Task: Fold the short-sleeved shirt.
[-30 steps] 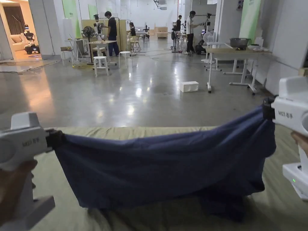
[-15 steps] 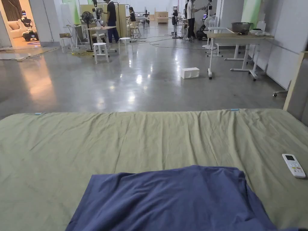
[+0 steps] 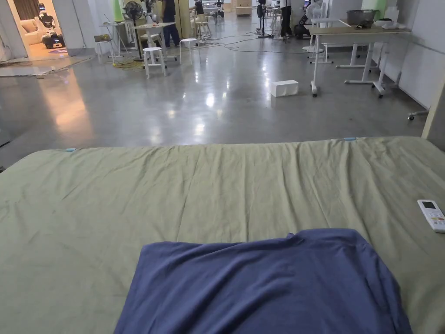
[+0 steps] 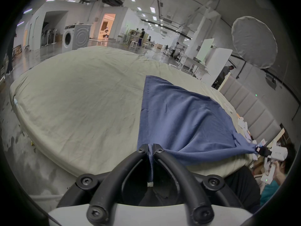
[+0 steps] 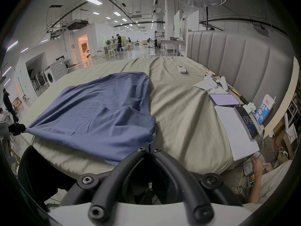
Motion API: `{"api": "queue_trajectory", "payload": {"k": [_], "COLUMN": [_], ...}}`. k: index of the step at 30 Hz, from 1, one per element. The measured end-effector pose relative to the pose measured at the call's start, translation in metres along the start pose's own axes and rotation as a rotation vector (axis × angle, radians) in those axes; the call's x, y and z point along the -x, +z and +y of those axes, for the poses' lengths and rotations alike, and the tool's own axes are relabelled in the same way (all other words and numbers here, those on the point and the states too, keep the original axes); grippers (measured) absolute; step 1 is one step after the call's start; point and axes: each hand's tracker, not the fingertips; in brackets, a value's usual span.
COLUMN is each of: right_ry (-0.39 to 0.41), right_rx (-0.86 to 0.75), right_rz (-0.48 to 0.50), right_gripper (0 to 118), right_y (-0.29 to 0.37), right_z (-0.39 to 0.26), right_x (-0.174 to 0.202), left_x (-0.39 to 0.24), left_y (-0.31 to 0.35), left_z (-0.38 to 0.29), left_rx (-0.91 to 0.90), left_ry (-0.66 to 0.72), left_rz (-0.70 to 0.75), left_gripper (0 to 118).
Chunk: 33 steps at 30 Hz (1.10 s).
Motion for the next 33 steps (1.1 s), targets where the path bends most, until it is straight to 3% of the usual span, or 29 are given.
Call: {"api": "queue_trajectory", "payload": {"k": [9,10,11,12,13,14,15,18,20,22,25,30,31,33], "right_ry": [0.035,0.036,0.034,0.035,0.036,0.031,0.013,-0.100,-0.131,-0.124,-0.078,0.032,0.056,0.101], "right_rx": [0.039,0.041,0.045,0.049,0.048,0.052,0.033,-0.092,-0.165,-0.244,-0.340,-0.415,-0.431,-0.463], "right_rz": [0.013,0.016,0.020,0.023,0.013,-0.014,-0.024,0.009,0.047,0.071,0.098,0.095,0.094,0.102], "right_gripper": [2,2,2,6,31,58,76,76,77,77,77,77,75,64], "right_y": [-0.010,-0.013,-0.015,-0.017,-0.016,-0.011,-0.001,0.035,0.060,0.078,0.094,0.117,0.121,0.131], "right_z": [-0.012,-0.013,-0.014,-0.015,-0.016,-0.015,-0.013,-0.004,0.008,0.019,0.035,0.061,0.065,0.068], "right_x": [0.003,0.004,0.003,0.002,0.003,0.004,0.004,0.012,0.026,0.040,0.064,0.096,0.101,0.106], "left_x": [0.002,0.005,0.005,0.006,0.008,0.007,0.002,-0.022,-0.044,-0.071,-0.111,-0.161,-0.167,-0.174], "left_y": [-0.013,-0.014,-0.014,-0.014,-0.010,-0.006,0.002,0.038,0.064,0.080,0.102,0.132,0.138,0.147], "left_z": [-0.020,-0.022,-0.025,-0.025,-0.024,-0.023,-0.021,-0.011,-0.002,0.013,0.023,0.040,0.041,0.045], "left_rx": [0.057,0.062,0.069,0.070,0.071,0.061,0.056,-0.098,-0.193,-0.226,-0.248,-0.414,-0.457,-0.512], "left_ry": [-0.055,-0.054,-0.055,-0.056,-0.057,-0.057,-0.057,-0.070,-0.104,-0.150,-0.172,-0.336,-0.355,-0.393], "left_rz": [-0.005,-0.003,-0.005,-0.004,-0.010,-0.011,-0.010,0.114,0.160,0.077,0.005,0.084,0.104,0.104], "left_gripper": [5,7,16,32,54,67,74,76,79,83,83,78,68,38]}}
